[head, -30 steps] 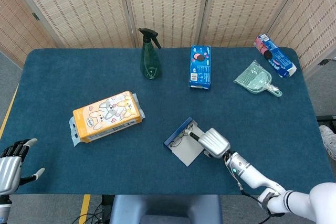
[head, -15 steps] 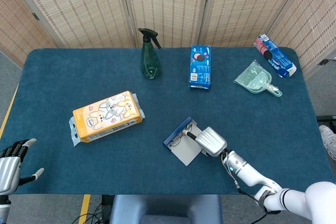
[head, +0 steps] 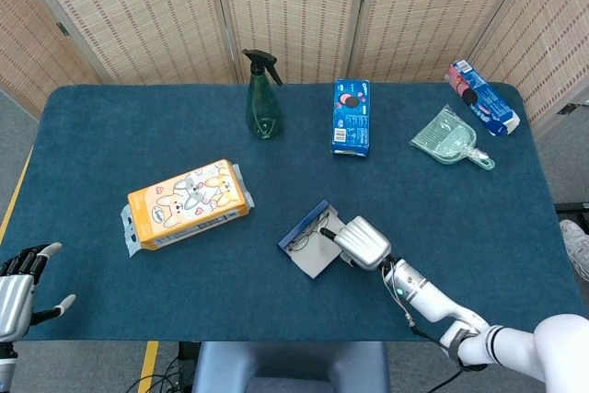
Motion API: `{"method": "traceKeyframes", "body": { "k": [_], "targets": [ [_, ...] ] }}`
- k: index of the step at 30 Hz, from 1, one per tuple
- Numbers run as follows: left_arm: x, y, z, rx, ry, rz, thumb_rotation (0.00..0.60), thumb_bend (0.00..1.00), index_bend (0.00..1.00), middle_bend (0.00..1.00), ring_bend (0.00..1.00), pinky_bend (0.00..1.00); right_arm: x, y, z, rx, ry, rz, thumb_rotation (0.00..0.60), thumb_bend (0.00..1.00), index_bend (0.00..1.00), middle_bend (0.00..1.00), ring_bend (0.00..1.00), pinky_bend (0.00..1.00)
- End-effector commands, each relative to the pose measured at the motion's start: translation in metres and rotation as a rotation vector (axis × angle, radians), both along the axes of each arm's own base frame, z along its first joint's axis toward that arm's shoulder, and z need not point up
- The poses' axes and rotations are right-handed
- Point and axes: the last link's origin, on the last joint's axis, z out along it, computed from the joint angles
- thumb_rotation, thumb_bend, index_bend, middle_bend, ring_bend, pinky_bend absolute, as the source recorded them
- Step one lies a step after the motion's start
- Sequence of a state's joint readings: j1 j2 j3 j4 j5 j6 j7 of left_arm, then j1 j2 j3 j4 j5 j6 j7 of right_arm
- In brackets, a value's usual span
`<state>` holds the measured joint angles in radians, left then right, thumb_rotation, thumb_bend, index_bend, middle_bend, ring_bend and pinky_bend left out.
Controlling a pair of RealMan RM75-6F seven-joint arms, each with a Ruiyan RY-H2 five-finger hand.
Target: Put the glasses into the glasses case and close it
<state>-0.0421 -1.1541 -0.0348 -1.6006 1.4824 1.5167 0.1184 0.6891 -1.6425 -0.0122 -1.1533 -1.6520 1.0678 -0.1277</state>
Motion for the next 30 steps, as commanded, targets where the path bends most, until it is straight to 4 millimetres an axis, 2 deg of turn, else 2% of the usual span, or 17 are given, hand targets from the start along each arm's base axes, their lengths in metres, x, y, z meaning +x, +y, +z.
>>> {"method": "traceKeyframes", "body": {
  "k": [1,7,17,23,30],
  "targets": [
    [0.0,0.0,0.0,0.0,0.0,0.002,0.6,0.19,0.22,0.24,0.2,0.28,0.004,-0.001,-0.003,0.004,-0.004,0.008,0.6,0.37,0.4,1.0,1.0,0.97],
    [-0.001,-0.001,0.0,-0.001,0.0,0.007,0.6,0.19,0.22,0.24,0.2,0.28,0.01,-0.005,-0.009,0.012,0.003,0.017,0.6,0.42,0.53,1.0,1.0,0.97],
    [-0.003,-0.001,0.0,0.001,0.0,0.011,0.6,0.19,0.22,0.24,0.2,0.28,0.011,-0.006,-0.008,0.014,0.0,0.013,0.6,0.44,0.62,1.0,1.0,0.97],
    [-0.003,-0.001,0.001,0.001,0.0,0.008,0.6,0.19,0.22,0.24,0.2,0.28,0.001,0.005,0.01,0.017,-0.01,-0.005,0.6,0.45,0.67,1.0,1.0,0.97],
    [-0.001,-0.001,0.0,0.0,-0.002,0.0,0.6,0.19,0.22,0.24,0.2,0.28,-0.014,0.024,0.04,0.042,0.046,-0.024,0.6,0.46,0.72,1.0,1.0,0.97]
  ]
}}
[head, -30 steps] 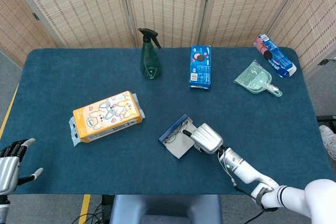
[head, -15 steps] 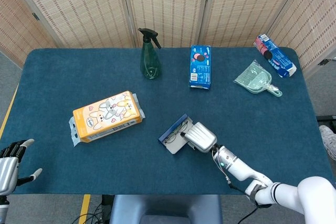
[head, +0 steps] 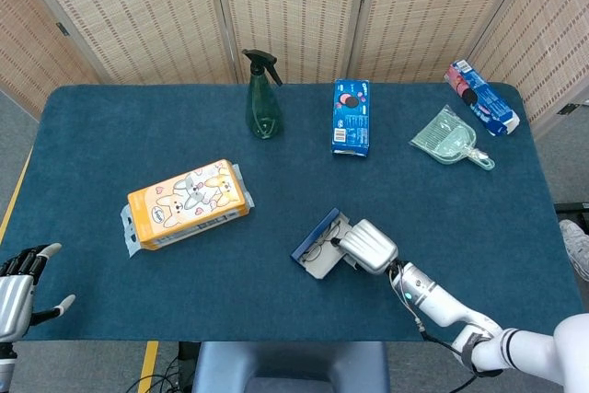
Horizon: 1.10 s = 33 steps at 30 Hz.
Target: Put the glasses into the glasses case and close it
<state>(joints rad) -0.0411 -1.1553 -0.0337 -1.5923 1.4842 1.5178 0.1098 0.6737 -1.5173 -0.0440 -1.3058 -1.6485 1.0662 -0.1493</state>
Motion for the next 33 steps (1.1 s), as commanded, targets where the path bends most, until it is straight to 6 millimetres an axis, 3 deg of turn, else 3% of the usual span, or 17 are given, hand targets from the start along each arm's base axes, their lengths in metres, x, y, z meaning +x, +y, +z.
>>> {"method": "traceKeyframes", "body": {
  "k": [1,9,18,28,30,33],
  "targets": [
    [0.0,0.0,0.0,0.0,-0.001,0.0,0.6,0.19,0.22,0.24,0.2,0.28,-0.008,0.012,0.018,0.011,0.036,-0.014,0.6,0.46,0.72,1.0,1.0,0.97],
    [0.002,0.0,-0.002,-0.005,-0.012,-0.009,0.6,0.19,0.22,0.24,0.2,0.28,0.008,0.005,0.018,-0.003,0.061,0.013,0.6,0.46,0.72,1.0,1.0,0.97],
    [-0.001,-0.004,0.002,0.003,-0.009,0.003,0.6,0.19,0.22,0.24,0.2,0.28,0.038,-0.016,-0.005,-0.001,0.086,0.041,0.6,0.46,0.72,1.0,1.0,0.97],
    [-0.004,-0.006,0.003,0.006,-0.01,0.014,0.6,0.19,0.22,0.24,0.2,0.28,0.05,-0.03,-0.026,0.011,0.109,0.039,0.6,0.46,0.71,1.0,1.0,0.97],
    [-0.003,-0.006,0.004,0.006,-0.009,0.014,0.6,0.19,0.22,0.24,0.2,0.28,0.051,-0.032,-0.029,0.015,0.117,0.036,0.6,0.46,0.61,1.0,1.0,0.97],
    [-0.003,-0.006,0.004,0.007,-0.009,0.012,0.6,0.19,0.22,0.24,0.2,0.28,0.053,-0.033,-0.033,0.02,0.125,0.033,0.6,0.46,0.36,1.0,1.0,0.97]
  ]
}}
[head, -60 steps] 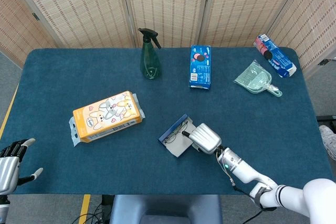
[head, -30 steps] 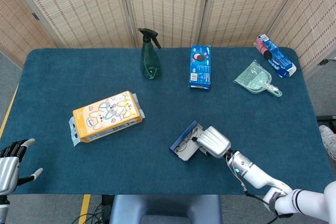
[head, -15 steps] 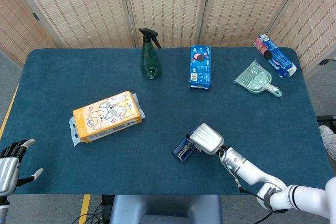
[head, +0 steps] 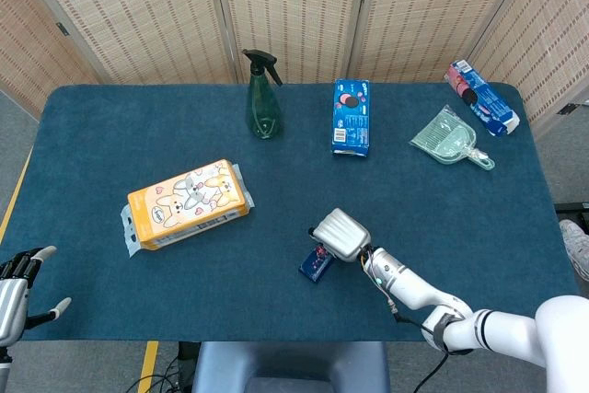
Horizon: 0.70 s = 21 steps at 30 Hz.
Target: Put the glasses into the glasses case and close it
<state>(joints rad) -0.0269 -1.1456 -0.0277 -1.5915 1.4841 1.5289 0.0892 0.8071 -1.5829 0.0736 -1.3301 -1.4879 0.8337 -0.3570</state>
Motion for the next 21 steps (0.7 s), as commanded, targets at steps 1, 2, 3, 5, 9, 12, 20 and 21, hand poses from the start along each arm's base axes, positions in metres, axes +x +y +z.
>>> {"method": "traceKeyframes", "body": {
  "k": [1,2,3,5,9,12,20,21],
  "targets": [
    [0.0,0.0,0.0,0.001,0.0,0.0,0.6,0.19,0.22,0.24,0.2,0.28,0.001,-0.001,-0.002,0.003,0.004,-0.003,0.6,0.46,0.31,1.0,1.0,0.97],
    [0.0,0.0,0.001,0.002,0.001,0.0,0.6,0.19,0.22,0.24,0.2,0.28,0.002,-0.001,-0.003,0.004,0.003,-0.006,0.6,0.46,0.25,1.0,1.0,0.97],
    [0.0,0.0,0.001,0.002,0.001,0.001,0.6,0.19,0.22,0.24,0.2,0.28,0.002,-0.002,-0.003,0.004,0.001,-0.01,0.6,0.46,0.2,1.0,1.0,0.97],
    [0.0,0.0,0.001,0.003,0.0,0.003,0.6,0.19,0.22,0.24,0.2,0.28,0.002,-0.003,-0.002,0.001,0.003,-0.014,0.6,0.46,0.16,1.0,1.0,0.97],
    [0.0,0.001,0.0,-0.001,0.0,0.001,0.6,0.19,0.22,0.24,0.2,0.28,-0.001,-0.007,-0.001,-0.002,0.015,-0.031,0.6,0.45,0.12,1.0,1.0,0.97],
    [0.001,0.002,0.001,0.0,0.0,-0.002,0.6,0.19,0.22,0.24,0.2,0.28,0.0,-0.008,0.0,0.0,0.004,-0.046,0.6,0.42,0.1,1.0,1.0,0.97],
    [-0.001,0.001,0.002,0.005,0.002,0.006,0.6,0.19,0.22,0.24,0.2,0.28,-0.003,0.001,0.022,0.04,-0.003,-0.041,0.6,0.34,0.1,1.0,1.0,0.97],
    [-0.001,0.001,0.002,0.004,0.001,0.006,0.6,0.19,0.22,0.24,0.2,0.28,-0.004,0.003,0.025,0.049,0.006,-0.041,0.6,0.32,0.1,1.0,1.0,0.97]
  ]
}}
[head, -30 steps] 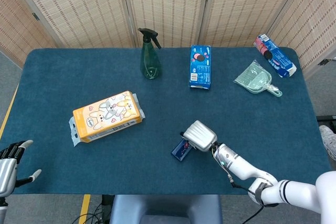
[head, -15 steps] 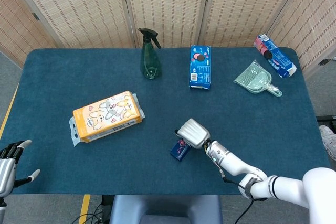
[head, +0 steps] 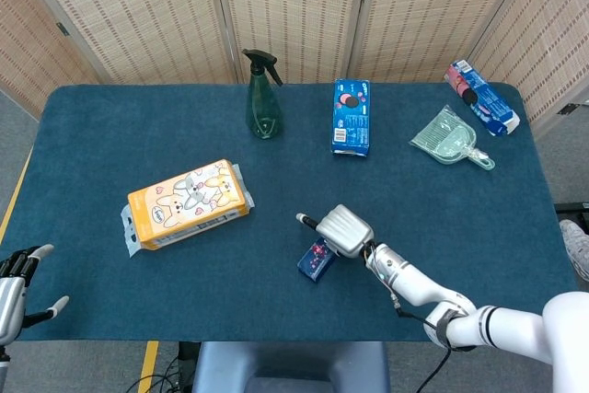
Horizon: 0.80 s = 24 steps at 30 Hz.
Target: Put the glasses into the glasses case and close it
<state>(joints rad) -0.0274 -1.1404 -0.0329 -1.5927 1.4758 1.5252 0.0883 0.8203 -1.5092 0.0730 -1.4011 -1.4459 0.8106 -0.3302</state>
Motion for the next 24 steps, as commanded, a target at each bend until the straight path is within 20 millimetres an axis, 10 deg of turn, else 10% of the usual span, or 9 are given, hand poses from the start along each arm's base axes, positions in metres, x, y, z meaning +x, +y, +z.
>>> {"method": "traceKeyframes", "body": {
  "k": [1,17,24],
  "targets": [
    [0.0,0.0,-0.001,-0.002,-0.002,-0.001,0.6,0.19,0.22,0.24,0.2,0.28,-0.006,0.007,0.009,0.033,0.024,0.003,0.6,0.31,0.1,1.0,1.0,0.97],
    [0.0,-0.004,-0.001,-0.001,-0.001,0.002,0.6,0.19,0.22,0.24,0.2,0.28,-0.017,0.011,-0.009,0.077,0.12,-0.006,0.6,0.26,0.11,1.0,1.0,0.97],
    [-0.002,-0.005,-0.001,-0.004,-0.001,0.01,0.6,0.19,0.22,0.24,0.2,0.28,-0.022,0.015,-0.011,0.073,0.143,0.002,0.6,0.27,0.33,1.0,1.0,0.97]
  ]
}}
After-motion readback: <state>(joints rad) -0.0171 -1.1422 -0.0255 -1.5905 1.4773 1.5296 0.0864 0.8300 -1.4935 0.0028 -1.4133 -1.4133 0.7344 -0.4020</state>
